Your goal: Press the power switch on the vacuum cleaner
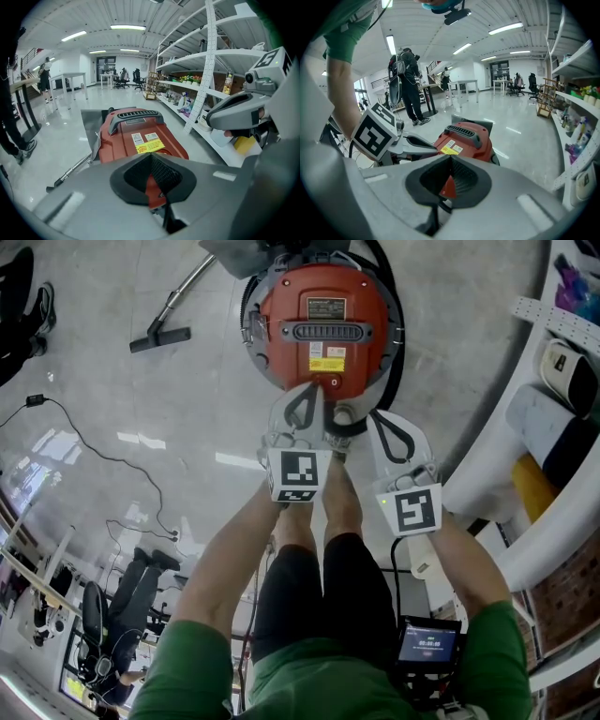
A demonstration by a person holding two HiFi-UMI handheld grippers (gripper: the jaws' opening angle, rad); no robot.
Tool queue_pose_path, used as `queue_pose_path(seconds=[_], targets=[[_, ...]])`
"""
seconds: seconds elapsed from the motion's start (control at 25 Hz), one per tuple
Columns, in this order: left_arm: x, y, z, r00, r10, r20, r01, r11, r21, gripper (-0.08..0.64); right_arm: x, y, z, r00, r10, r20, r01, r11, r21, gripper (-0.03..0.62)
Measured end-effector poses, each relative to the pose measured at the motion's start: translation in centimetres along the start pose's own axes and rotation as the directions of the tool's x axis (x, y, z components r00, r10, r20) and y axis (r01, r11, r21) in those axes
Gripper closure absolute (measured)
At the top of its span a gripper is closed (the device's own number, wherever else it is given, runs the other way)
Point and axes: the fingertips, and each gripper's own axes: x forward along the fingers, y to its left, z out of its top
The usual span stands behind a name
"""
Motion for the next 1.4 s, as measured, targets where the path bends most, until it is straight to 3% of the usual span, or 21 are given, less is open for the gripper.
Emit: queue_pose_path(seconds=[0.72,1.16,1.4], targets=[[0.5,0.5,-0.1,1.0,-0.011,0.013,0.011,1.0,-0.014,0.552,0.3,-0.1,-0.1,1.0,0.0,-0.009,0.0,1.0,0.004,0.595],[0.4,0.4,-0.9,0.999,-0.002,-0.039,0.001,1.0,-0.026,0.552,-0.4,-0.2,1.1,1.0,-0.004,0.01,0.004,1.0,-0.02,0.595],[-1.1,0.8,1.4,0.999,0.026,0.033,-0.026,0.999,-0.022,0.552,-1.5,-0.8,2.8,0.999,-0.015,0.035,0.016,0.999,-0.028,0.595]])
